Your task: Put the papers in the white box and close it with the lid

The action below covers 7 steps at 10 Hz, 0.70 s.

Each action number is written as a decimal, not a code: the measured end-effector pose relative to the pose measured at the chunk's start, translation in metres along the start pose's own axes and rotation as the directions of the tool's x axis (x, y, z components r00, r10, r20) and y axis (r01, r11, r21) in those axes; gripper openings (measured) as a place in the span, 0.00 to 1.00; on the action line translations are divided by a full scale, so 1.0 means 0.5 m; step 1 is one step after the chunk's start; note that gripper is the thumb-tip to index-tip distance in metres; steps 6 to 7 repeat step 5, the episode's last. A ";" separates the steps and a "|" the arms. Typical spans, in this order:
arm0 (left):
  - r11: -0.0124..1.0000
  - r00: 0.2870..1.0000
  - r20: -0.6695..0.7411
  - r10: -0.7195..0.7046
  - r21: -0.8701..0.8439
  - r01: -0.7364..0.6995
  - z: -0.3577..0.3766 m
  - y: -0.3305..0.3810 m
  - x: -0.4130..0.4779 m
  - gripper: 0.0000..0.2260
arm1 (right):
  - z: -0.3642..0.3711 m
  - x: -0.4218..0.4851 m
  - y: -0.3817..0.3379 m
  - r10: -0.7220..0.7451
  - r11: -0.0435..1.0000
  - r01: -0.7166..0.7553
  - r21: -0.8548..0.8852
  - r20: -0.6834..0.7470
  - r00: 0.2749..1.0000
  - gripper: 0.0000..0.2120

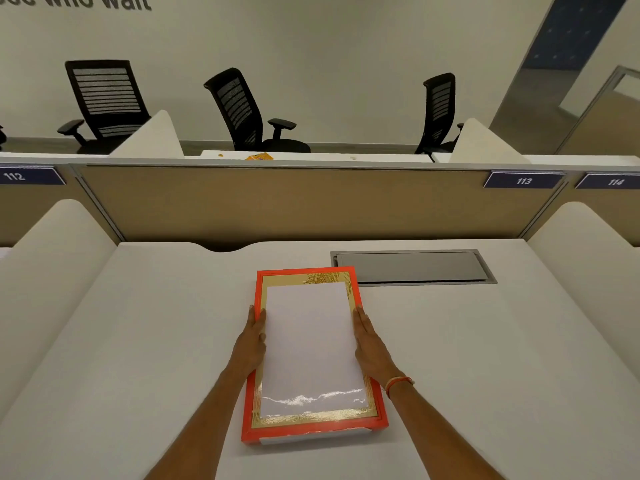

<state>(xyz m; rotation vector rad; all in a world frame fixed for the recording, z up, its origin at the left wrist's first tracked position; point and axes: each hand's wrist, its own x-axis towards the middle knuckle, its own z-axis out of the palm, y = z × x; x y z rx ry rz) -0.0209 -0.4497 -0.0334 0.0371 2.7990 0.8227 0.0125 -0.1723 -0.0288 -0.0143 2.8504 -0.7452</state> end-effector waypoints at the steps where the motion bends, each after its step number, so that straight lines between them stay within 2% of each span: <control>1: 0.999 1.000 -0.022 -0.013 0.037 0.014 0.004 0.010 -0.004 0.28 | -0.003 -0.004 0.003 -0.008 0.999 0.008 -0.034 0.014 1.000 0.35; 2: 0.989 0.994 -0.049 -0.094 0.111 0.099 0.015 0.035 -0.003 0.28 | -0.013 -0.002 0.015 -0.042 0.995 0.045 -0.093 0.034 0.999 0.33; 3: 0.964 0.990 -0.082 -0.114 0.231 0.130 0.017 0.059 -0.011 0.28 | -0.031 0.000 0.021 -0.059 0.978 0.074 -0.196 0.081 0.995 0.30; 4: 0.951 0.985 -0.143 -0.100 0.277 0.137 0.023 0.086 -0.033 0.27 | -0.065 -0.012 0.023 -0.031 0.976 0.046 -0.212 0.072 0.997 0.32; 5: 0.953 0.980 -0.188 -0.060 0.280 0.112 0.027 0.113 -0.043 0.25 | -0.085 -0.016 0.032 -0.049 0.978 0.049 -0.201 0.003 0.999 0.36; 7: 0.953 0.980 -0.188 -0.060 0.280 0.112 0.027 0.113 -0.043 0.25 | -0.085 -0.016 0.032 -0.049 0.978 0.049 -0.201 0.003 0.999 0.36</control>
